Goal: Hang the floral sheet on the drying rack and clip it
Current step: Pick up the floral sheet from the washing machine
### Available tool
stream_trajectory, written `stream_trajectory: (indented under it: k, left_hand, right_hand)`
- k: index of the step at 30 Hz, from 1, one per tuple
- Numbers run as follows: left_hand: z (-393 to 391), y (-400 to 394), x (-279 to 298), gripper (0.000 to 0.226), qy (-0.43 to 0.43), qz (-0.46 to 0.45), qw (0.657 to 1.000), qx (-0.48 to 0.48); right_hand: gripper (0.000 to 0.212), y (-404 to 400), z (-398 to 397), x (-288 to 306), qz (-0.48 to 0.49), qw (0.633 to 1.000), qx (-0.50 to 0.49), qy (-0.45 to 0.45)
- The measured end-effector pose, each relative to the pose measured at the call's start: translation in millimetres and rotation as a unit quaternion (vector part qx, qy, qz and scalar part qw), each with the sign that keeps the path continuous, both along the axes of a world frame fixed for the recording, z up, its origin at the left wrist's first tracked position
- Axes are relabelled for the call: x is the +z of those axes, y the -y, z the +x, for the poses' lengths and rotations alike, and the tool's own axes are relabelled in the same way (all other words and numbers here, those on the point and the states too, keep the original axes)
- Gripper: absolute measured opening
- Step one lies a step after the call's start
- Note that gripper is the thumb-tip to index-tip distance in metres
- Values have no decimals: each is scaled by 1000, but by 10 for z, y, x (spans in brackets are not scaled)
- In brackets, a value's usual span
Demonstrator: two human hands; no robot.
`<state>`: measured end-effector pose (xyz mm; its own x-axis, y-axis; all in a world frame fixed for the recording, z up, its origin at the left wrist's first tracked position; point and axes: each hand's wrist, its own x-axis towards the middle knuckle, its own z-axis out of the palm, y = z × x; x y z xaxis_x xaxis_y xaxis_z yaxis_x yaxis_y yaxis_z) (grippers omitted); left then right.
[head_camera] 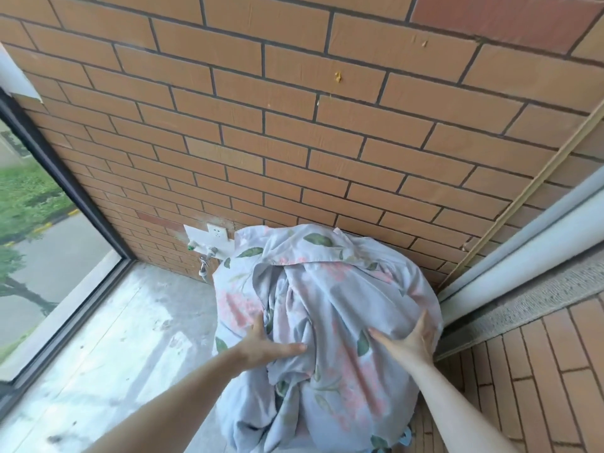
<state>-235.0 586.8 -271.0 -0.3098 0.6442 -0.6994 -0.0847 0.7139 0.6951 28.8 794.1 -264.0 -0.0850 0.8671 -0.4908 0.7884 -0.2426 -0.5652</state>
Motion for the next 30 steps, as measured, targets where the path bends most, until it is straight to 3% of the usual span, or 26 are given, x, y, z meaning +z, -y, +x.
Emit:
stream_trajectory:
  k: [3, 6, 10, 12, 17, 21, 22, 24, 26, 28, 30]
  left_hand:
    - [55, -109, -20, 182, -31, -28, 999, 1]
    - [125, -255, -59, 175, -80, -53, 995, 8]
    - [179, -343, -190, 95, -174, -73, 982, 14]
    - [149, -372, -184, 83, -184, -73, 980, 5]
    - [68, -372, -196, 90, -185, -72, 980, 15]
    - [43, -343, -254, 87, -200, -81, 976, -4]
    - [40, -346, -264, 91, -199, -82, 976, -9]
    - [46, -371, -255, 96, -197, -76, 977, -18]
    - [65, -417, -224, 85, -205, -65, 976, -23]
    - [90, -445, -147, 64, -212, -43, 976, -24]
    - [98, -431, -2, 50, -226, -11, 974, -19]
  right_hand:
    - [167, -98, -57, -96, 13, 999, 8, -36]
    - [151, -180, -157, -152, 17, 997, 44, -56]
    - [114, -264, -206, -250, 32, 995, 99, -5]
    - [104, -301, -240, -203, 61, 991, 119, 8]
    - [151, -440, -358, -35, 96, 990, 94, -42]
    - [149, -583, -494, -53, 44, 981, 145, -121]
    - [137, -624, -522, -87, 29, 978, 165, -128]
    - [84, -673, -574, -136, -1, 979, 181, -93]
    - [43, -693, -617, -172, -4, 978, 204, -46]
    - [26, -664, -673, -163, 14, 975, 217, -37]
    - [22, -583, -713, -69, 43, 979, 192, -49]
